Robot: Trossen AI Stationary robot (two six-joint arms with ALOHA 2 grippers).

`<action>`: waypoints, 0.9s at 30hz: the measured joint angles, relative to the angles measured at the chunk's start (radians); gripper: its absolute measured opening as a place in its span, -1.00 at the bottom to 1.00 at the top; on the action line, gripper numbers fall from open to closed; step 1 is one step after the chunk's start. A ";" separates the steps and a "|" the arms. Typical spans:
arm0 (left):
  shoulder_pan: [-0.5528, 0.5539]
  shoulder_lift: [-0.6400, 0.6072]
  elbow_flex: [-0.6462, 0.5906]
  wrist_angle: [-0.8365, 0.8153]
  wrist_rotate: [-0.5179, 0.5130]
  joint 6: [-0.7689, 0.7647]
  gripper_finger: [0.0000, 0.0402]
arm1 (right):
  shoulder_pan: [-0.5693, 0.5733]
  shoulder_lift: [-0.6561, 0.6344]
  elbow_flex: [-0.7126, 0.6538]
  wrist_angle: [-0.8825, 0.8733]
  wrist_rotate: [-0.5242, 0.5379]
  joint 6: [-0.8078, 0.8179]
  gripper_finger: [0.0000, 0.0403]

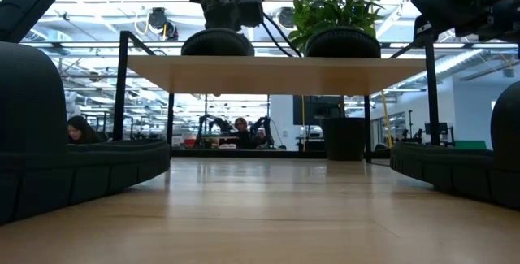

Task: Pick and place slides into the shelf
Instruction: Put the top left black slide on the shelf, then put the right black slide under the shelf

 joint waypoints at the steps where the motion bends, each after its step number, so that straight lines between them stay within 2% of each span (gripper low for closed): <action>1: 0.000 0.000 0.000 0.000 -0.003 -0.003 -0.33 | 0.000 0.000 0.000 0.005 0.000 0.000 -1.00; 6: 0.000 0.001 0.023 -0.005 -0.026 -0.018 -0.02 | 0.000 0.000 0.000 0.008 0.000 0.000 -1.00; 9: -0.002 -0.012 0.043 -0.009 -0.076 -0.019 0.12 | 0.000 0.000 0.000 0.008 0.000 0.000 -1.00; 17: -0.005 -0.149 0.068 -0.001 -0.255 -0.018 0.33 | 0.000 0.000 0.000 0.008 0.000 -0.002 -1.00; 22: -0.027 -0.278 0.068 -0.005 -0.351 -0.028 0.25 | 0.000 0.000 0.000 0.005 -0.001 -0.013 -1.00; 27: -0.064 -0.424 0.016 -0.008 -0.373 -0.069 -0.15 | 0.000 0.000 0.000 0.002 0.000 -0.022 -1.00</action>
